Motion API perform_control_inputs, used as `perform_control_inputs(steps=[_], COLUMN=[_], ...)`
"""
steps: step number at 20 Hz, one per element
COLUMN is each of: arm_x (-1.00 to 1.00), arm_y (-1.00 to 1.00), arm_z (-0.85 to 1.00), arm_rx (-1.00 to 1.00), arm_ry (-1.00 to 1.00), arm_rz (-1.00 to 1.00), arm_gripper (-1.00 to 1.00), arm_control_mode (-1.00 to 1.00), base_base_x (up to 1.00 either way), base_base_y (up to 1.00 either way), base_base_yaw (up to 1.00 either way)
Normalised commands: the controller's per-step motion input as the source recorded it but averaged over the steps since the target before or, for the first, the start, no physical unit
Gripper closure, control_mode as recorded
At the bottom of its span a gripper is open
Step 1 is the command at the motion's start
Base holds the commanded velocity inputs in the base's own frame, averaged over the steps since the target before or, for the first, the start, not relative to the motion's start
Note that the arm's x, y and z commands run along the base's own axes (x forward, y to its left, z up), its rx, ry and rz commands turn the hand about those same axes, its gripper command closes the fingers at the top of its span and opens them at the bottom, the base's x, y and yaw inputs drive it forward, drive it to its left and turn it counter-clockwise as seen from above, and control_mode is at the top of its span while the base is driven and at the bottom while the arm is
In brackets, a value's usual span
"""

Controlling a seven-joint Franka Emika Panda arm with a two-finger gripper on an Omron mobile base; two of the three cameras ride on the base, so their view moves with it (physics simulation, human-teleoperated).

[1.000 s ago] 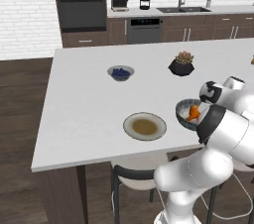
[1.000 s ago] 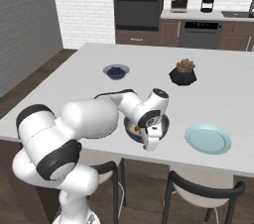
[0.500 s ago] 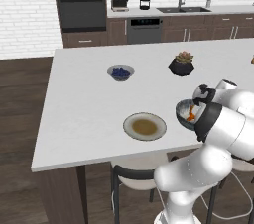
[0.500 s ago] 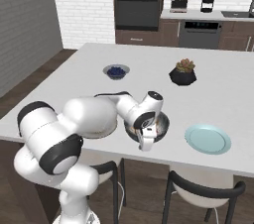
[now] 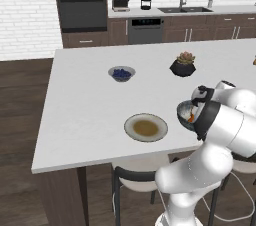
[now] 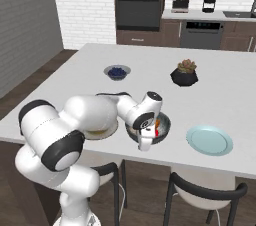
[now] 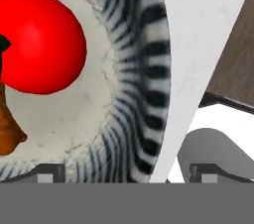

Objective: Pick the chicken drumstick and tomato from their plates and place them in the bowl. Then put the bowl in the fridge.

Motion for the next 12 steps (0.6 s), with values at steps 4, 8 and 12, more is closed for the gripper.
perform_control_inputs(steps=[4, 8, 12], arm_x=[0.34, 0.3, 0.22], arm_y=[0.0, 0.0, 0.0], arm_z=[-0.18, -0.16, -0.12], arm_rx=[0.0, 0.0, 0.0], arm_ry=[0.0, 0.0, 0.0], arm_rz=[-0.13, -0.13, -0.12], arm_gripper=[-1.0, -1.0, 1.0], arm_control_mode=[-1.0, -1.0, -1.0], base_base_x=[0.0, 0.0, 0.0], base_base_y=[0.0, 0.0, 0.0], base_base_yaw=[0.0, 0.0, 0.0])
